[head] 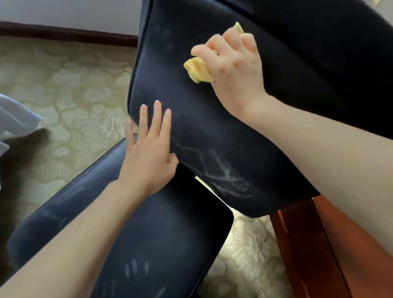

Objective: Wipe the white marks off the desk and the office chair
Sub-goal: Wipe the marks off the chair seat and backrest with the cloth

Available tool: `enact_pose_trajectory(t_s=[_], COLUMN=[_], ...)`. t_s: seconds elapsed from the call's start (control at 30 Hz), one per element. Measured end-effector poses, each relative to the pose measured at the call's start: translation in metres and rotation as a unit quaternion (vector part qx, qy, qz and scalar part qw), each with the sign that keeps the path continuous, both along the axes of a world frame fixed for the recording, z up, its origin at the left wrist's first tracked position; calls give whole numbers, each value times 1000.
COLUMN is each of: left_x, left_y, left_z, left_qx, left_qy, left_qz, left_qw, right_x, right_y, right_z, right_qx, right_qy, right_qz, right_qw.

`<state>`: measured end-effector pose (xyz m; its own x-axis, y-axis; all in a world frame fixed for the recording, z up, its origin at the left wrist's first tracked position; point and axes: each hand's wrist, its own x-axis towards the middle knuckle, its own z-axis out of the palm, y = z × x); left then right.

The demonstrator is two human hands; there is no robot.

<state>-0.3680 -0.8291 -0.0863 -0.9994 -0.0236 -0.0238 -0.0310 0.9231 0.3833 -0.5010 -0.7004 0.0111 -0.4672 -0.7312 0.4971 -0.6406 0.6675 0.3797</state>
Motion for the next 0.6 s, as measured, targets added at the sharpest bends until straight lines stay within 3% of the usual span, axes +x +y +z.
enact_pose_trajectory(t_s=[0.1, 0.23, 0.37, 0.47, 0.6], left_x=[9, 15, 17, 12, -9], left_y=[-12, -20, -10, 2, 17], left_z=[-13, -23, -28, -26, -18], left_qx=[-19, -34, -21, 8, 35], left_qy=[-15, -26, -33, -22, -1], left_qz=[26, 32, 19, -9, -32], left_qw=[999, 999, 999, 1000, 999], right_x=[8, 33, 66, 92, 120], right_y=[-16, -3, 42, 94, 151], right_z=[-37, -85, -120, -125, -97], right_qx=[48, 166, 310, 443, 443], right_qy=[-36, -78, -93, -122, -183], right_qz=[-33, 5, 50, 60, 60], right_qw=[998, 983, 945, 886, 875])
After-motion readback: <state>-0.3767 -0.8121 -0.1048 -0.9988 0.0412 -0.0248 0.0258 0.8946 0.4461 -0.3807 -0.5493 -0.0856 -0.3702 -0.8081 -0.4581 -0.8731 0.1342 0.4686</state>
